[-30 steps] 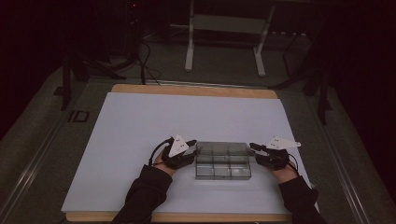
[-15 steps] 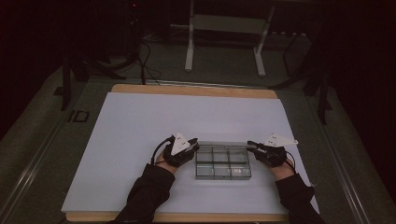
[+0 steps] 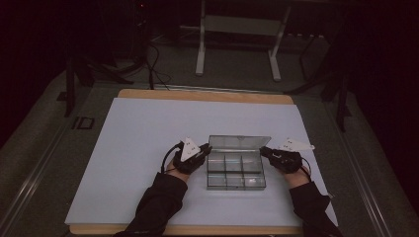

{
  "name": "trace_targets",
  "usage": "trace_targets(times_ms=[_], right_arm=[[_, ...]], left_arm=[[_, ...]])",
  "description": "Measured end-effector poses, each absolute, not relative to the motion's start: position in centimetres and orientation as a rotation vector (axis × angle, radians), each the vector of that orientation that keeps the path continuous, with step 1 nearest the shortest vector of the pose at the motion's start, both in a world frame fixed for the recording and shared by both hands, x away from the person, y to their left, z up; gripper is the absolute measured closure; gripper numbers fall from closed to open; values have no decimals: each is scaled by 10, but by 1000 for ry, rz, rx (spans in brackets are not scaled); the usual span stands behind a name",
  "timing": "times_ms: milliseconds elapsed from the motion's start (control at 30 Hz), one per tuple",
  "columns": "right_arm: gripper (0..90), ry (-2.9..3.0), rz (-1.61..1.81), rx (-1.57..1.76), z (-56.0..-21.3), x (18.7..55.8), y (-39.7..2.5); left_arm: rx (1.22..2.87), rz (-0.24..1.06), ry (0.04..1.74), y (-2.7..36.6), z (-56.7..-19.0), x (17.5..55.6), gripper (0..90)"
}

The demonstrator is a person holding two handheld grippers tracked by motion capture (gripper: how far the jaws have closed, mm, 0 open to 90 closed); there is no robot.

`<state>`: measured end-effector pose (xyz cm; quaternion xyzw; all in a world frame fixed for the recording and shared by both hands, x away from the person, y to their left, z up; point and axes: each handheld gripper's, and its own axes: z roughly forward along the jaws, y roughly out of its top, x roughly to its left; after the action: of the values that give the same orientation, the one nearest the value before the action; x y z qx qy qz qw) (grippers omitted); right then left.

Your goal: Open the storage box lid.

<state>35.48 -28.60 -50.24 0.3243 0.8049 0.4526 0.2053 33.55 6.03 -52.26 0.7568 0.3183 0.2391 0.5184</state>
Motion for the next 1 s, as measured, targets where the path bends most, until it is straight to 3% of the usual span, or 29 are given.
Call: trace_targets(times_ms=[633,1000], right_arm=[[824,2200,1224,983,-503,360,-278],[821,2179,1182,1028,-504,363,-273]], left_arm=[[1770,621,872,50,-525,341,807],[1772,600,912,46,-526,346,747]])
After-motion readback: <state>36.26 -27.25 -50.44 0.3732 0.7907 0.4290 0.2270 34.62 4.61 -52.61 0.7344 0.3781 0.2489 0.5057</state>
